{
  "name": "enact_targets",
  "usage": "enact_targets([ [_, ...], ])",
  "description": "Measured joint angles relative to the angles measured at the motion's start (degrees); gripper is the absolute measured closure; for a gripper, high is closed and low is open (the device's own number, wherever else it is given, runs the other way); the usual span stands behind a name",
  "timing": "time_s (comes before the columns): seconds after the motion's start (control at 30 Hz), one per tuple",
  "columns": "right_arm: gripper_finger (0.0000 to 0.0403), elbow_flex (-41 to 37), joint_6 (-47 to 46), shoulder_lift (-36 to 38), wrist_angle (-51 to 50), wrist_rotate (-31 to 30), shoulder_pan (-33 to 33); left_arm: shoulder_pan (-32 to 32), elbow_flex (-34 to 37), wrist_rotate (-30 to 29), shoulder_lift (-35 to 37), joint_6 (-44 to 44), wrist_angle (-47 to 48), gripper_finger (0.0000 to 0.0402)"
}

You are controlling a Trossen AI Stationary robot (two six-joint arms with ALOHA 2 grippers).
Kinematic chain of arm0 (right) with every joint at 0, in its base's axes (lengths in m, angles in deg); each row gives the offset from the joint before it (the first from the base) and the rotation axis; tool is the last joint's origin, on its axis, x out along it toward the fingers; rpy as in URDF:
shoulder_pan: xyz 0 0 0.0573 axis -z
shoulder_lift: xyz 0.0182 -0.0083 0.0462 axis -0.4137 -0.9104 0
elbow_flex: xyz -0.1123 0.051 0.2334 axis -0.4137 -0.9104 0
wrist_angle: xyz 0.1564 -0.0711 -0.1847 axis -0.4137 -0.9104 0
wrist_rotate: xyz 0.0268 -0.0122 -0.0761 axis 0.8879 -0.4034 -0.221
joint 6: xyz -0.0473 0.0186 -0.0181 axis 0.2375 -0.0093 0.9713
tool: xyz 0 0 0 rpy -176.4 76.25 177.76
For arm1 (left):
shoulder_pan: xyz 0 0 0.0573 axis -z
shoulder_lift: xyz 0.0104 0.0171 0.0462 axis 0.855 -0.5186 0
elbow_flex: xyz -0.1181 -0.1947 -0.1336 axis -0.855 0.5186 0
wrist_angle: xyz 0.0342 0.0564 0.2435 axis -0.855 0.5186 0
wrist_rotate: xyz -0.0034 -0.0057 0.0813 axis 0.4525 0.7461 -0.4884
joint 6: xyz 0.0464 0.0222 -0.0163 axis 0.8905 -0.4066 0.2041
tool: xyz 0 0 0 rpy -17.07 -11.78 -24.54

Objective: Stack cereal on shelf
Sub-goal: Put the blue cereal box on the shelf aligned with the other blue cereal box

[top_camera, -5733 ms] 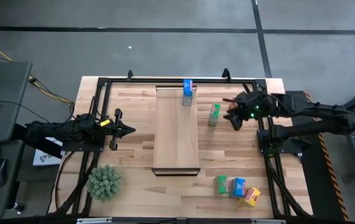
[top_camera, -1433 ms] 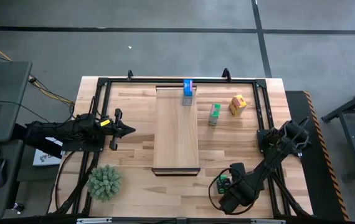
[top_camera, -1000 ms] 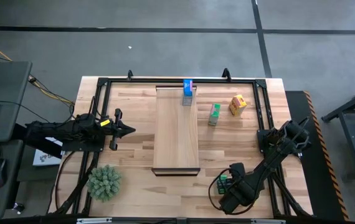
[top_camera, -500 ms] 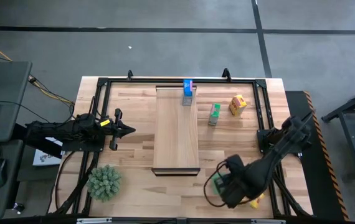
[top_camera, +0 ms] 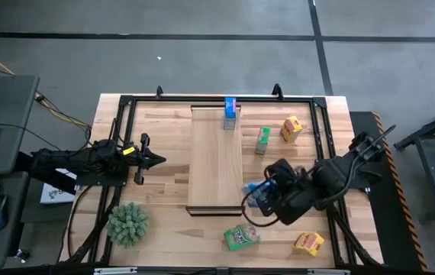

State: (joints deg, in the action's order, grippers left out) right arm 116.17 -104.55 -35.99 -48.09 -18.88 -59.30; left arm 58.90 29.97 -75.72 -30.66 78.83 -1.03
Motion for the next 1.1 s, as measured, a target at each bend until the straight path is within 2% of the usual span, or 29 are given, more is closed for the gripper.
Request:
enact_targets([
  [0.07, 0.0261, 2.63, 4.94, 0.03, 0.12, -3.40, 0.80, 0.00, -0.01, -0.01, 0.00, 0.00, -0.02, 0.0398],
  [0.23, 0.0261, 6.31, 15.20, 0.10, 1.56, -16.76, 4.50, -0.02, 0.00, 0.00, 0.00, 0.00, 0.00, 0.0398],
  [0.3, 0.0261, 6.32, 20.83, 0.10, 5.29, -18.59, 7.62, 0.00, 0.00, 0.00, 0.00, 0.00, -0.02, 0.0398],
  [0.4, 0.0261, 6.23, 31.80, -0.69, 14.81, -15.36, 13.48, 0.00, 0.00, 0.00, 0.00, 0.00, -0.02, 0.0398],
  [0.53, 0.0261, 6.20, 43.91, -3.27, 28.11, -2.80, 21.43, -0.01, -0.01, 0.02, 0.00, 0.00, -0.01, 0.0398],
  [0.6, 0.0261, 6.18, 46.13, -4.63, 30.10, 3.37, 24.99, 0.00, 0.00, 0.00, -0.01, 0.00, -0.02, 0.0398],
  [0.67, 0.0261, 6.17, 46.47, -5.81, 28.70, 6.19, 28.01, 0.00, 0.00, 0.02, 0.00, 0.00, 0.00, 0.0398],
  [0.87, 0.0261, 6.08, 46.07, -7.86, 19.61, 4.26, 33.44, 0.00, 0.00, 0.02, 0.00, 0.00, -0.02, 0.0398],
  [0.97, 0.0261, 6.10, 45.91, -7.94, 16.79, 1.77, 34.34, 0.00, 0.00, 0.02, 0.00, 0.00, -0.02, 0.0398],
  [1.1, 0.0261, 6.08, 45.01, -8.17, 12.83, 1.75, 35.07, -0.01, 0.00, 0.02, 0.00, 0.00, -0.02, 0.0398],
])
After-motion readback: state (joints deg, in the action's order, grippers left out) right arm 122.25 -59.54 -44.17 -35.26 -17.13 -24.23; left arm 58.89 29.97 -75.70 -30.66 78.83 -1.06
